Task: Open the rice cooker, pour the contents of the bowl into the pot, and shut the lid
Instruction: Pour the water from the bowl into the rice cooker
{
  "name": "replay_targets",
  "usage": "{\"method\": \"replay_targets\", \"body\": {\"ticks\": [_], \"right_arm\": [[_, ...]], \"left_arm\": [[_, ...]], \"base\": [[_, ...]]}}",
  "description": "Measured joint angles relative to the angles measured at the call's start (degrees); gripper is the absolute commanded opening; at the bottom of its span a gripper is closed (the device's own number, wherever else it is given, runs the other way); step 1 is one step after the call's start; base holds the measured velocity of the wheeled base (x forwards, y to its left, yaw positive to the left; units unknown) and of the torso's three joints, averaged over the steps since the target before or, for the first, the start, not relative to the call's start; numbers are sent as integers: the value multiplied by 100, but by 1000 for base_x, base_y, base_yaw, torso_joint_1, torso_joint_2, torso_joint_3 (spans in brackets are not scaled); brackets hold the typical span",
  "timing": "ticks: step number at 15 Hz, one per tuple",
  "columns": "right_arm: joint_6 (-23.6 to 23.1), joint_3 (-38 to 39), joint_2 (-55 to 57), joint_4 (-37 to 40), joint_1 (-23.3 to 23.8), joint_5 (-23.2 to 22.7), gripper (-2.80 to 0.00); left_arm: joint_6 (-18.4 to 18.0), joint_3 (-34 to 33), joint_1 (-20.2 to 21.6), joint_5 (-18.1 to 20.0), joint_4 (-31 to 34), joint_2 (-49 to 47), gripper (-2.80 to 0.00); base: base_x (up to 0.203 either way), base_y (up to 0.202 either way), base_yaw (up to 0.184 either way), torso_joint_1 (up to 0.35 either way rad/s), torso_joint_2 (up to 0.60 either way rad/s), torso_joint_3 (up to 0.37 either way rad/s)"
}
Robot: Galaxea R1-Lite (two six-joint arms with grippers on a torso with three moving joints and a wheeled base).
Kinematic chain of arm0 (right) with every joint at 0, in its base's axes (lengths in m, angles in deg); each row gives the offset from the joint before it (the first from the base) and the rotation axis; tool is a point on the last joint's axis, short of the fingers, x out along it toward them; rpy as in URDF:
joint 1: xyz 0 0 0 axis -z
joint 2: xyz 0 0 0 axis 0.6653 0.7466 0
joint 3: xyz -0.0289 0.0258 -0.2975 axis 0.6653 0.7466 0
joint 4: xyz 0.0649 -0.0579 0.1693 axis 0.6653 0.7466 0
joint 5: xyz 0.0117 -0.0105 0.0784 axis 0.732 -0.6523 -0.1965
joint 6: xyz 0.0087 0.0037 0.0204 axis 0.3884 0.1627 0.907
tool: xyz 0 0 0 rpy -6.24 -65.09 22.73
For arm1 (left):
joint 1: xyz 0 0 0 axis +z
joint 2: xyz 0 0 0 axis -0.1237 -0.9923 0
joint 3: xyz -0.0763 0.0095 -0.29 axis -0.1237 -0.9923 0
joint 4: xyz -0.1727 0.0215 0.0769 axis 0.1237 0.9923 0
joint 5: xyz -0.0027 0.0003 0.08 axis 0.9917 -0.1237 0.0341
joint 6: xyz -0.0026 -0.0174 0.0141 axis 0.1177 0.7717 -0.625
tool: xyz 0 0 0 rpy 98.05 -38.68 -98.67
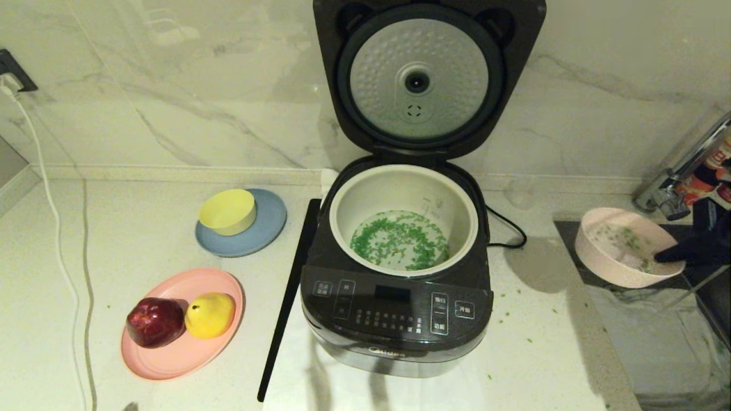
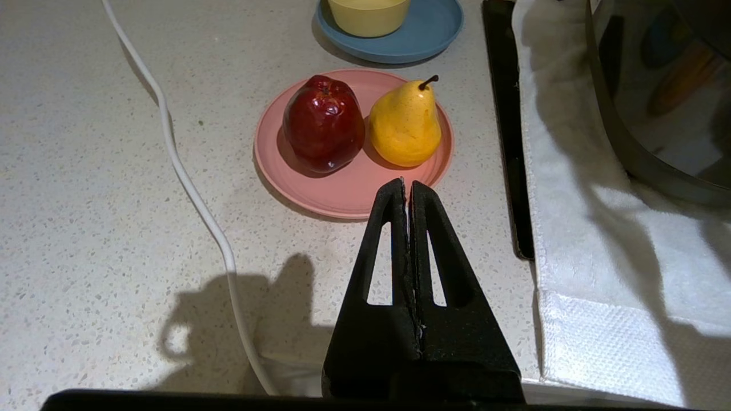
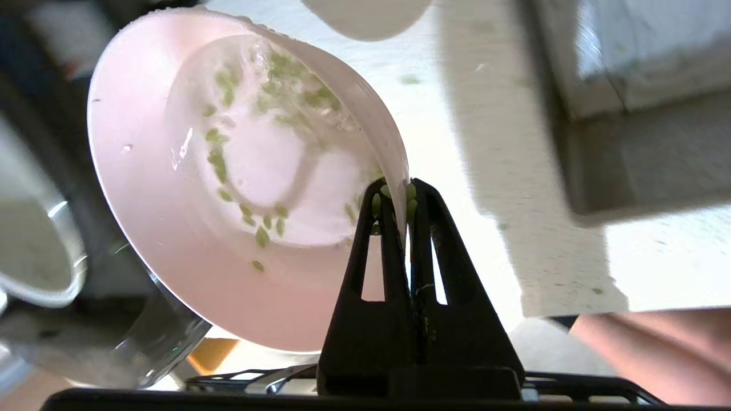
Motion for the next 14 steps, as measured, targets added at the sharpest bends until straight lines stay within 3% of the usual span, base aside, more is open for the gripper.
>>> {"method": "replay_targets", "body": {"ticks": [3, 6, 11, 14], "right_arm": [[513, -586, -232, 22, -905, 284, -280], [738, -922, -297, 12, -1735, 664, -280], [1410, -1981, 80, -20, -3106, 1857, -280], [1515, -2512, 509, -135, -3795, 2729, -280]], "left_arm": [[-3, 0, 0, -1, 1, 0, -280], [1, 0, -2, 1, 1, 0, -280], [-1, 0, -2, 2, 1, 0, -280], [-1, 0, 0, -1, 3, 0, -280]], "base": [[0, 0, 0, 0, 0, 0], [0, 0, 0, 0, 0, 0], [0, 0, 0, 0, 0, 0], [0, 0, 0, 0, 0, 0]]}}
